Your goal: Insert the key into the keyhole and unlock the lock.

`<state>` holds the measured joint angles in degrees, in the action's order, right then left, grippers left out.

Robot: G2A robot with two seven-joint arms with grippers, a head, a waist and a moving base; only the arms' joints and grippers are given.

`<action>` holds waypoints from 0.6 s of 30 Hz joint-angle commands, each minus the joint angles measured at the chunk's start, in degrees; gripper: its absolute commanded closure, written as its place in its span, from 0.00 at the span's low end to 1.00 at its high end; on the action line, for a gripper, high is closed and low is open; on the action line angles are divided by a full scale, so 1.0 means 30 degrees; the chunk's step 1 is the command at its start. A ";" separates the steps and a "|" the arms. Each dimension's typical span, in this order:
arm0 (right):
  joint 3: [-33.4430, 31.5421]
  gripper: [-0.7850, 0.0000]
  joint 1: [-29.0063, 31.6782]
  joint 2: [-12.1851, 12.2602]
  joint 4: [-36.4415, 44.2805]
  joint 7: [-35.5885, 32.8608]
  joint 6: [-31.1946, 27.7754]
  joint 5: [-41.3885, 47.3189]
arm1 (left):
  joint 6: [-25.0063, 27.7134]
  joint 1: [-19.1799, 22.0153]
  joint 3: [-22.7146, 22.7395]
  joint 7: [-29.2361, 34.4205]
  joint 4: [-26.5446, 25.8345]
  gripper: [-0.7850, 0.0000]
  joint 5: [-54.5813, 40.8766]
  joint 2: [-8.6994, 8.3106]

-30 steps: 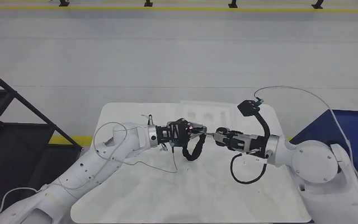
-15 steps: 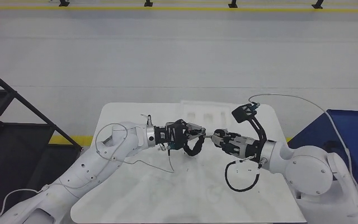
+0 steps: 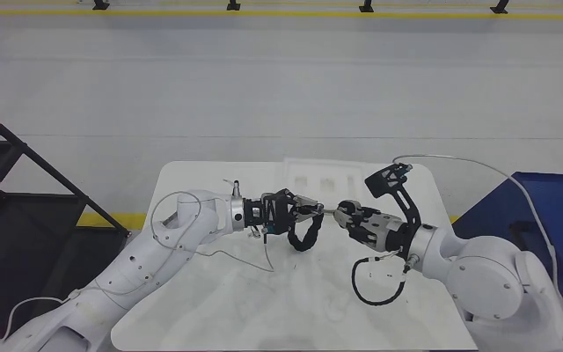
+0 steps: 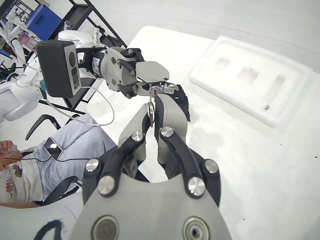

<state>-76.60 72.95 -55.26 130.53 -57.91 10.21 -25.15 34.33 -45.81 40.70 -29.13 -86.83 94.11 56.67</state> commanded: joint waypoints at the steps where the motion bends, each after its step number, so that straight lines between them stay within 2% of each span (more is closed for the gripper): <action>1: 0.0008 1.00 -0.0036 0.0004 -0.0001 -0.0027 0.0005 -0.0044 | 0.0128 -0.0015 0.0066 -0.0058 0.0050 1.00 -0.0045 0.0040; 18: 0.0430 1.00 -0.0783 -0.0040 -0.0675 -0.0224 0.0261 0.0141 | 0.0772 -0.0168 0.0488 -0.0085 0.0157 1.00 0.0008 0.0365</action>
<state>-75.33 70.65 -55.38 128.53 -58.56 10.98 -24.74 36.57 -46.25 42.10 -29.40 -86.41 94.15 57.71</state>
